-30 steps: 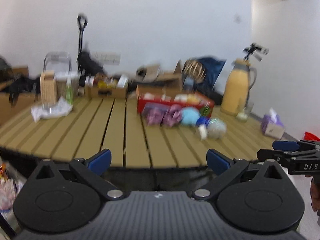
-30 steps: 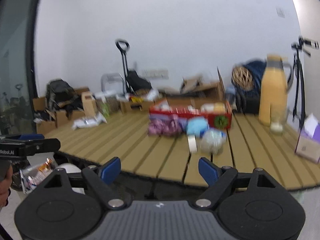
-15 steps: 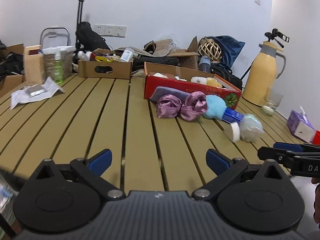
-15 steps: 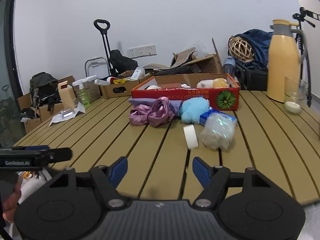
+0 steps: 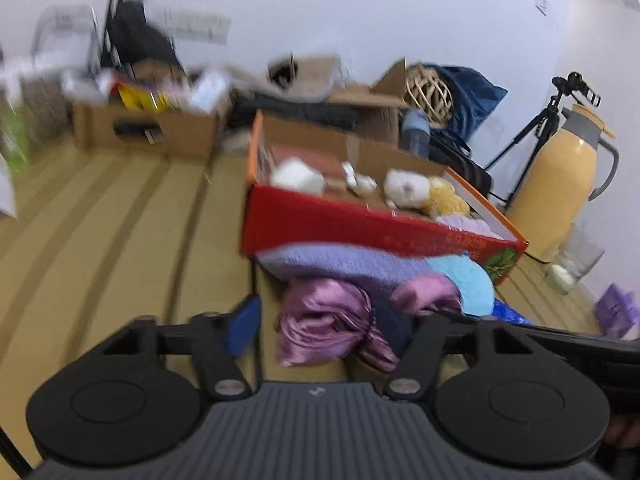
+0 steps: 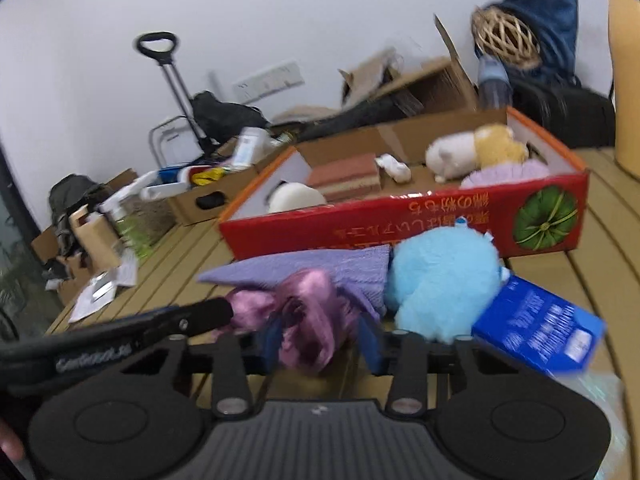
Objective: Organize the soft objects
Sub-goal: 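Grasp the pink satin bow with both grippers, then carry the pink satin bow into the box and open both grippers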
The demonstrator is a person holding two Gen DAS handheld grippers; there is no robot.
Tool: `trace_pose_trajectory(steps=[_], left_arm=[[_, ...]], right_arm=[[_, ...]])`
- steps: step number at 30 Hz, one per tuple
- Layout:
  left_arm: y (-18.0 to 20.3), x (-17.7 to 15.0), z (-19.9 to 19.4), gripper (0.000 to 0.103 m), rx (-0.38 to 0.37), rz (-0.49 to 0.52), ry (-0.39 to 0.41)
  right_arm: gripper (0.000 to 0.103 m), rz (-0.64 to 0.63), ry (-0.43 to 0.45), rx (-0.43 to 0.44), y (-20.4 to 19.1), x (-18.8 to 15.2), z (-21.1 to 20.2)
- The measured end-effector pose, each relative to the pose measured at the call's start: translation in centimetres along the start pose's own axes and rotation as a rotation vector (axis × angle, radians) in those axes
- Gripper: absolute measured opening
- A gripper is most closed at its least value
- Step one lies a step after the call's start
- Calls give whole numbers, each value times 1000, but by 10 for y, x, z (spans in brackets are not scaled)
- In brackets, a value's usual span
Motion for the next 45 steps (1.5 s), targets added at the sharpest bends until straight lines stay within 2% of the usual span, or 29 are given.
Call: trace_pose_trajectory(steps=[1, 2, 3, 4, 7, 12, 17, 21, 24, 30, 33, 37, 40, 43, 45], left_arm=[[-2, -4, 6, 34, -25, -30, -34], [-5, -7, 11, 31, -37, -47, -53], [-6, -8, 12, 30, -39, -49, -49], [-5, -7, 12, 24, -49, -42, -45], [-3, -10, 8, 19, -71, -36, -41], [7, -12, -21, 17, -59, -2, -25], [25, -20, -82, 17, -50, -25, 15], [43, -17, -126, 16, -77, -26, 60], [56, -12, -150, 16, -109, -38, 84], [85, -3, -178, 16, -149, -3, 147], [94, 10, -171, 16, -175, 3, 160], [104, 47, -138, 16, -220, -17, 178], [110, 81, -95, 16, -228, -12, 190], [109, 105, -39, 16, -215, -35, 147], [102, 111, 1, 16, -203, -46, 107]], right_arm=[[25, 12, 3, -4, 3, -2, 5], [22, 20, 1, -7, 6, -4, 9], [20, 22, -3, -4, 7, -5, 11], [19, 18, -7, 1, 7, -5, 13], [12, -22, -4, 17, 3, -8, 11], [9, -4, -13, 64, -5, -8, -13], [9, -21, 4, 122, -21, -11, -68], [9, -23, 26, 159, -29, -13, -116], [9, 20, 49, 176, -27, -8, -145], [9, 8, 129, 178, -28, 8, -187], [9, -12, 157, 172, -24, 23, -190], [9, -41, 200, 172, -13, 66, -172], [9, -77, 205, 163, -4, 110, -138], [9, -82, 156, 136, 12, 145, -85], [10, -72, 111, 116, 25, 155, -48]])
Point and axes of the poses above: each gripper's, at about its wrist camera, not at the fingertips, and z roughly the way its jaws point, y to its right, x to its top, the point moved 5 cm from there along z, roughly the way its jaws point, and after that the axes turned 13 degrees about y, right-handed, at the moved point
